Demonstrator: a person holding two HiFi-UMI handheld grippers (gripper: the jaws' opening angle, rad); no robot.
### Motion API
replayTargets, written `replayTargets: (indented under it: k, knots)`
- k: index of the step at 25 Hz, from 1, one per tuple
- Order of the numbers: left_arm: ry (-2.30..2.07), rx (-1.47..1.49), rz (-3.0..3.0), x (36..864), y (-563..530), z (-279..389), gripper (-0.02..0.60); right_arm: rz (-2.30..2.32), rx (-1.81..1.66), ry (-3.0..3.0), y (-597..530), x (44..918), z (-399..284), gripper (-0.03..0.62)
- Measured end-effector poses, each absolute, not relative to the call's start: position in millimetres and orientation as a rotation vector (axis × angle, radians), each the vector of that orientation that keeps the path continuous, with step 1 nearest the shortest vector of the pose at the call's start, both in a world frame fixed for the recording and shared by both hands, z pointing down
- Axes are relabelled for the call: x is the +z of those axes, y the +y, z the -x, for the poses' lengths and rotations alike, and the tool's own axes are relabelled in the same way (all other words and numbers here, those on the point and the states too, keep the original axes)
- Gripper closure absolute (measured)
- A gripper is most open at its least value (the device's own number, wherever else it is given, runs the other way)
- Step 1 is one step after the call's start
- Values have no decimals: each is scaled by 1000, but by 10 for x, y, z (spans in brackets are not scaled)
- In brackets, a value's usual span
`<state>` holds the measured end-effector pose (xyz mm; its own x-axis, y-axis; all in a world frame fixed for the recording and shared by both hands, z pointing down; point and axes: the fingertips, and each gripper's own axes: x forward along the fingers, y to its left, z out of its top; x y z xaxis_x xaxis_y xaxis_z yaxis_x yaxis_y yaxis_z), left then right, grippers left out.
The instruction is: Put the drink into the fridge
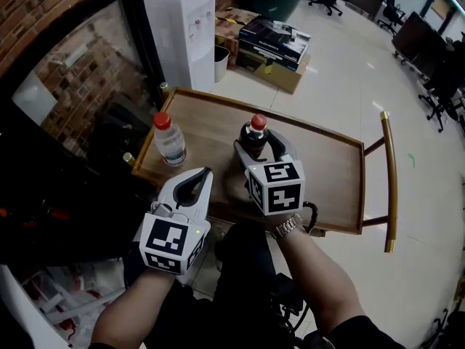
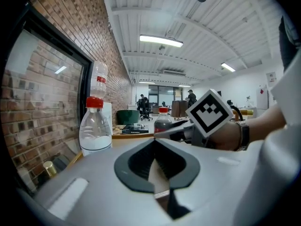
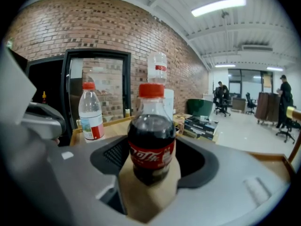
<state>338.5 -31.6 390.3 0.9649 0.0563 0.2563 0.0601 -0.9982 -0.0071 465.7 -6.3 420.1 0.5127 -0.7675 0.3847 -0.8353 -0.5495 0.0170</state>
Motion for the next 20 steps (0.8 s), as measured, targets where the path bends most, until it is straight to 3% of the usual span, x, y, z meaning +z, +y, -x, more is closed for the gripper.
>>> replayTargets:
  k: [9,20]
  knots:
    - [-78,-386,3107,3821,-321,-3302,577,-2555,497,-1361,40,4148,-4527,298]
    - [118,-306,3117,3604,-373,-2727,577,-2498,378,-1536,-11,3738,-3835,298]
